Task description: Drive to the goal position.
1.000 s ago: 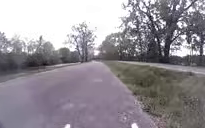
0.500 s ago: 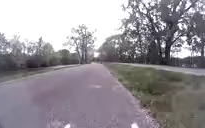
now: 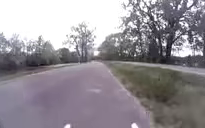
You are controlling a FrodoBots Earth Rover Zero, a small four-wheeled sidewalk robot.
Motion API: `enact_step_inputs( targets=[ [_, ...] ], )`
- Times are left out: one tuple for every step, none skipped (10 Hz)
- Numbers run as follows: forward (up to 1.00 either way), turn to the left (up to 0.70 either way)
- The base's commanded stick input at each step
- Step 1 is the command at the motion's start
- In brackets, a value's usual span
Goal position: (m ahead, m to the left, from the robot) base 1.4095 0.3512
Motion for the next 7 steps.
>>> enact_step_inputs(
  targets=[
    [1.0, 0.0],
    [1.0, 0.0],
    [1.0, 0.0],
    [1.0, 0.0],
    [1.0, 0.0],
    [1.0, 0.0],
    [1.0, 0.0]
  ],
)
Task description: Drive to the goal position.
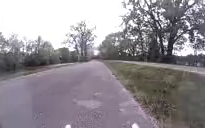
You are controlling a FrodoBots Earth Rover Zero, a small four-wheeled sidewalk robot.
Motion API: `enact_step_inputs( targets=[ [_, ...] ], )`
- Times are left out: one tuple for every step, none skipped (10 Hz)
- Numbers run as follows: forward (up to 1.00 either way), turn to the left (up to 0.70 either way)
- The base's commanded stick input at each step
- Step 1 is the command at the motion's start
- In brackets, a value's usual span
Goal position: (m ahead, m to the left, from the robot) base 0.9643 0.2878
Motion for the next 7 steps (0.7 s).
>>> enact_step_inputs(
  targets=[
    [1.0, 0.0],
    [1.0, 0.0],
    [1.0, 0.0],
    [1.0, 0.0],
    [1.0, 0.0],
    [1.0, 0.0],
    [1.0, 0.0]
  ],
)
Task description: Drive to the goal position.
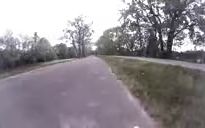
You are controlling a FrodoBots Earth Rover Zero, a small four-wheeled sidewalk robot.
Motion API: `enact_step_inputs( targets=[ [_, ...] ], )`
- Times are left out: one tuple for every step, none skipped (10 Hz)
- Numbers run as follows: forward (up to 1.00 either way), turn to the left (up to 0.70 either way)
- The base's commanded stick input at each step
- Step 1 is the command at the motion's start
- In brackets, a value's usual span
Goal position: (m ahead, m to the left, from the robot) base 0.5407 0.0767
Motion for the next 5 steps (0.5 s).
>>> enact_step_inputs(
  targets=[
    [1.0, 0.0],
    [1.0, 0.0],
    [1.0, 0.0],
    [1.0, 0.0],
    [1.0, 0.0]
  ],
)
